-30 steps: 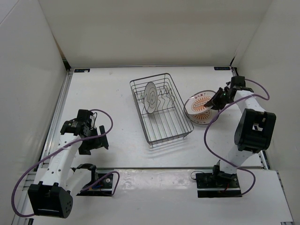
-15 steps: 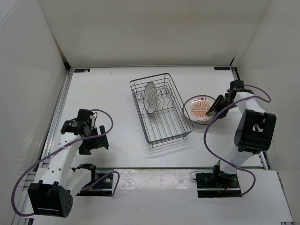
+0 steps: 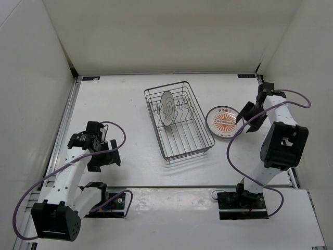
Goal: Unload the plates from the dish rack
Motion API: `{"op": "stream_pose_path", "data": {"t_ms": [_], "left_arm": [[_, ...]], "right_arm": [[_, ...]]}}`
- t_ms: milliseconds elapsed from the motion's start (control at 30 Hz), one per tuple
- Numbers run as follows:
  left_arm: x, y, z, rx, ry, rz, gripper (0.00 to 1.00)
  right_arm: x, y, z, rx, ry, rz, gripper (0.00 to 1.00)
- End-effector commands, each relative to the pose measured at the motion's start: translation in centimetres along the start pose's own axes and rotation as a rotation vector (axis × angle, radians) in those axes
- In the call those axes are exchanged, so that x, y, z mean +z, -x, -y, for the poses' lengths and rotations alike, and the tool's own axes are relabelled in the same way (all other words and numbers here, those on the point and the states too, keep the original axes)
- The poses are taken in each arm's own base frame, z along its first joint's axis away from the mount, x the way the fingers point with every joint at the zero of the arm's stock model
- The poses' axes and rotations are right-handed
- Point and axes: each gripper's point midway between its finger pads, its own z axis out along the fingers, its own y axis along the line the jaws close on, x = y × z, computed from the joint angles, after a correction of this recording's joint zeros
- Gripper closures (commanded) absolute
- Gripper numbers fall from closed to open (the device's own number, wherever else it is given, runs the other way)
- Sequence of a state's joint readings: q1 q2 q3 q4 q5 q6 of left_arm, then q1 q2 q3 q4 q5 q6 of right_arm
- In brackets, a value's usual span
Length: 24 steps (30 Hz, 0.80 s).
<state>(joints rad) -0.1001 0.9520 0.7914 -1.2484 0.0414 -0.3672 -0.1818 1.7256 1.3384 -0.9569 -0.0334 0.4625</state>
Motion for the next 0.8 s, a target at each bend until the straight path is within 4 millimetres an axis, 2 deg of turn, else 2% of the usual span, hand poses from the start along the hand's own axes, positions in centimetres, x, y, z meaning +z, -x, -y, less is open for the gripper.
{"op": "stream_pose_path", "data": {"t_ms": [0,33,100,133,200,233,267,333,367,400,433,467,533,567,700,767], "left_arm": [[0.0,0.2,0.0,0.007,-0.006,0.023,0.00],[0.0,0.2,0.0,0.009,-0.006,0.022,0.00],[0.1,0.2,0.0,0.007,-0.006,0.022,0.00],[0.2,0.2,0.1,0.009,-0.010,0.020,0.00],[0.3,0.2,0.2,0.004,-0.013,0.017,0.00],[0.4,0.1,0.3,0.007,-0.019,0.010,0.00],[0.4,0.1,0.3,0.007,-0.024,0.010,0.00],[0.5,0.0,0.5,0.007,-0.030,0.004,0.00],[0.5,0.0,0.5,0.006,-0.033,0.003,0.00],[0.5,0.0,0.6,0.007,-0.034,0.002,0.00],[0.5,0.0,0.6,0.003,-0.036,0.003,0.00],[0.5,0.0,0.6,0.001,-0.035,0.000,0.00],[0.3,-0.1,0.6,0.002,-0.034,-0.004,0.00],[0.3,-0.1,0.6,0.002,-0.034,-0.006,0.00],[0.0,-0.2,0.4,0.005,-0.024,-0.007,0.00],[-0.1,-0.3,0.3,0.000,-0.020,-0.009,0.00]], "right_arm": [[-4.6,3.5,-4.1,-0.089,0.179,0.193,0.33],[-5.4,3.1,-6.2,-0.146,0.294,0.198,0.33],[-8.2,4.1,-9.9,-0.262,0.457,0.283,0.33],[-8.2,3.4,-11.2,-0.311,0.501,0.251,0.33],[-8.8,2.4,-12.6,-0.380,0.532,0.219,0.34],[-8.0,0.8,-14.3,-0.456,0.541,0.184,0.35],[-7.8,0.2,-14.8,-0.482,0.542,0.177,0.35],[-6.3,-3.0,-16.9,-0.594,0.524,0.125,0.35],[-5.5,-3.4,-17.1,-0.611,0.495,0.119,0.35],[-4.6,-4.7,-17.7,-0.647,0.475,0.098,0.37],[-3.8,-4.3,-17.3,-0.648,0.413,0.121,0.37],[-2.6,-5.7,-17.6,-0.677,0.390,0.093,0.37],[-1.1,-5.8,-17.3,-0.674,0.328,0.089,0.37],[0.4,-6.6,-17.2,-0.686,0.303,0.051,0.37],[2.2,-7.0,-17.3,-0.685,0.228,0.022,0.38],[3.5,-7.1,-16.4,-0.612,0.157,-0.011,0.42]]}}
